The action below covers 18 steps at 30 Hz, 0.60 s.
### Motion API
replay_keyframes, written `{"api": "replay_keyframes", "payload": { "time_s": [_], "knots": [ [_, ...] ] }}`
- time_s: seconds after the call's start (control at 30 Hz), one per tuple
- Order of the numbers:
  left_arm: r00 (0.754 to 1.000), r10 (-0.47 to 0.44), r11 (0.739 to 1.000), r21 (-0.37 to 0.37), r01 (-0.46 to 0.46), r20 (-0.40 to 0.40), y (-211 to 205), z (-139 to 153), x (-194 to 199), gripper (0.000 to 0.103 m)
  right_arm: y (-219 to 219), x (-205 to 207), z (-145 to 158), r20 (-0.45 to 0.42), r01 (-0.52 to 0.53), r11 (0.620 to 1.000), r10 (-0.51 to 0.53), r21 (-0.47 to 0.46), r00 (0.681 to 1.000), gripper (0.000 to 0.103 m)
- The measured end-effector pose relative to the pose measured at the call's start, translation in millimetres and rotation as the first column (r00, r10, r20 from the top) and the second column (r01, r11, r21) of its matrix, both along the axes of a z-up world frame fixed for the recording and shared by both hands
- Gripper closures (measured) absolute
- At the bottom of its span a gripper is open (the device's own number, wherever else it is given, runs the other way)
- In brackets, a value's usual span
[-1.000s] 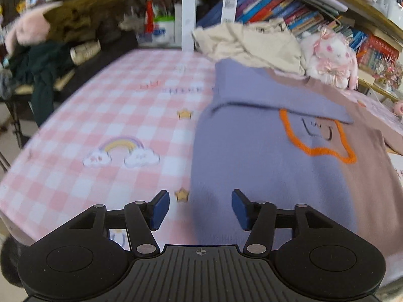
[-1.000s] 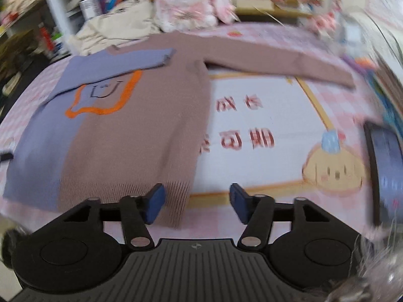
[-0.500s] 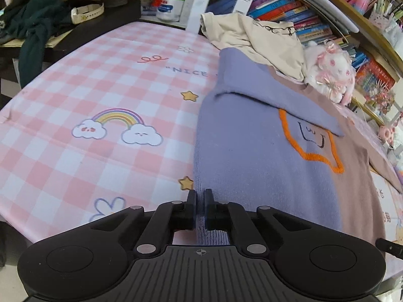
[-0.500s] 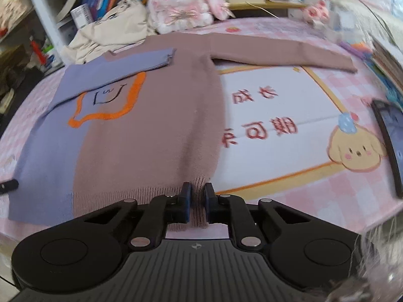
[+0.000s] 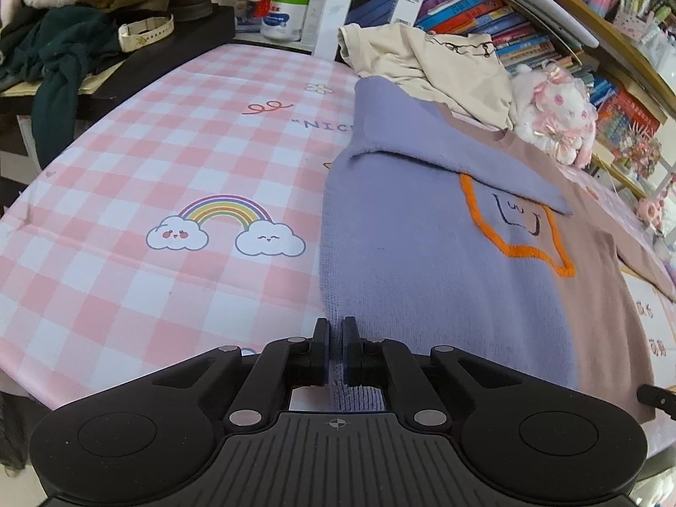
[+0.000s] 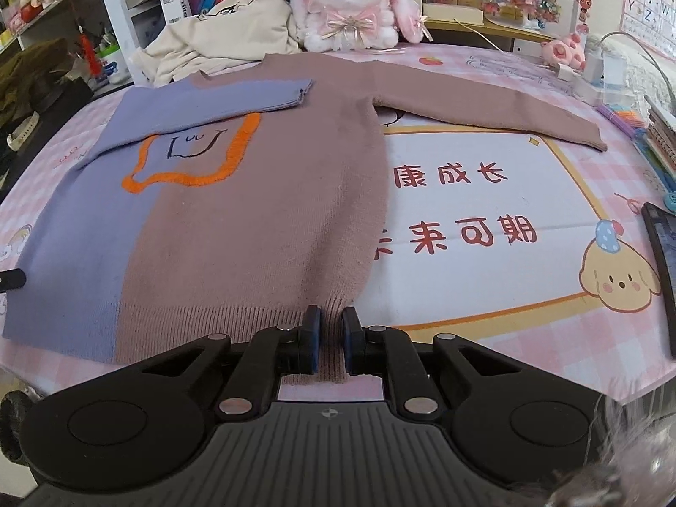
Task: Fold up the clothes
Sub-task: 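Release the folded sleeve with the left gripper and pull both grippers back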
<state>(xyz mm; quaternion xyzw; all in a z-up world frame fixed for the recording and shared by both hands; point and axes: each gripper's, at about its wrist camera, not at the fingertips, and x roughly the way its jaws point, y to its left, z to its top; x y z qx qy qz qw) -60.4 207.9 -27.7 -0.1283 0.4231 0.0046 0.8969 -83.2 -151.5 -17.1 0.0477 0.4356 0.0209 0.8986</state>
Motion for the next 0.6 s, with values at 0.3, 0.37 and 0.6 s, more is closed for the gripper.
{"api": "replay_keyframes", "payload": {
  "time_s": [0.3, 0.37, 0.6],
  "knots": [
    [0.998, -0.058, 0.996, 0.062, 0.056, 0.020, -10, 13, -4, 0.087, -5, -13, 9, 0.029, 0.089, 0.996, -0.090, 0.032, 0.996, 0.068],
    [0.995, -0.091, 0.992, 0.094, 0.087, 0.040, -18, 22, -7, 0.074, -3, -21, 17, 0.055, 0.106, 0.994, -0.107, 0.032, 0.993, 0.053],
    [0.926, -0.343, 0.929, 0.200, 0.310, 0.159, -80, 53, -24, 0.010, 7, -52, 39, 0.137, 0.159, 0.987, -0.152, -0.037, 0.979, 0.013]
  ]
}}
